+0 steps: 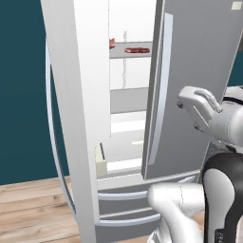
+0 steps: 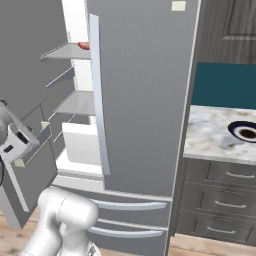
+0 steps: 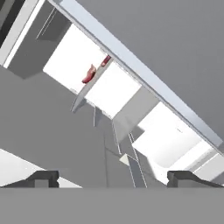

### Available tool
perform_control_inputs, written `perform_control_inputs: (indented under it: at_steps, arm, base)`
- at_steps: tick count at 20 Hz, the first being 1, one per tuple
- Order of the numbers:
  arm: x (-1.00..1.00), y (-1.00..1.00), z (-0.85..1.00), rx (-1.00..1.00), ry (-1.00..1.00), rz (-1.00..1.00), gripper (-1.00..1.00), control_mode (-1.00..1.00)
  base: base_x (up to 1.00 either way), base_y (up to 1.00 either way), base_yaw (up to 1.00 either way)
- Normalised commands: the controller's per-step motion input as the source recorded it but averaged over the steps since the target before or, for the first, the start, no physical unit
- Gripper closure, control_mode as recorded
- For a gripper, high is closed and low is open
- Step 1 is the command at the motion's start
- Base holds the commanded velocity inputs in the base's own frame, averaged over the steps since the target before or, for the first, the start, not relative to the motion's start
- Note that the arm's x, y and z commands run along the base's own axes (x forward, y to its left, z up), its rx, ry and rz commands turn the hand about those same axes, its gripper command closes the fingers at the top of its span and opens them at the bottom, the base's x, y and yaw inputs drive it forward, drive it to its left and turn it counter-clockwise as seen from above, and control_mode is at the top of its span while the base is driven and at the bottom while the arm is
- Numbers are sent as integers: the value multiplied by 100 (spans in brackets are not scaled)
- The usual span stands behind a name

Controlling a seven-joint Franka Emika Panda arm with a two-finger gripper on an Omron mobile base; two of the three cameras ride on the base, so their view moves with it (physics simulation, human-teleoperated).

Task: Place the steak on the counter behind the older steak on the same shelf of the fridge to maintain FIFO order. Close the fridge door when finished.

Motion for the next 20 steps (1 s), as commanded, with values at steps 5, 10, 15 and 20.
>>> perform_control_inputs:
  at_steps: [5,10,15,20]
  arm:
    - [-100,92,-2,-29,-35,-9,-100,-100]
    - [-90,96,-17,-24,-18,-8,-100,-100]
    - [11,100,-28,-16,-4,-19,-100,-100]
    - [64,99,-43,-6,0,-25,-100,-100]
  base:
    - [0,0,0]
    - [0,0,0]
    - [0,0,0]
    - [0,0,0]
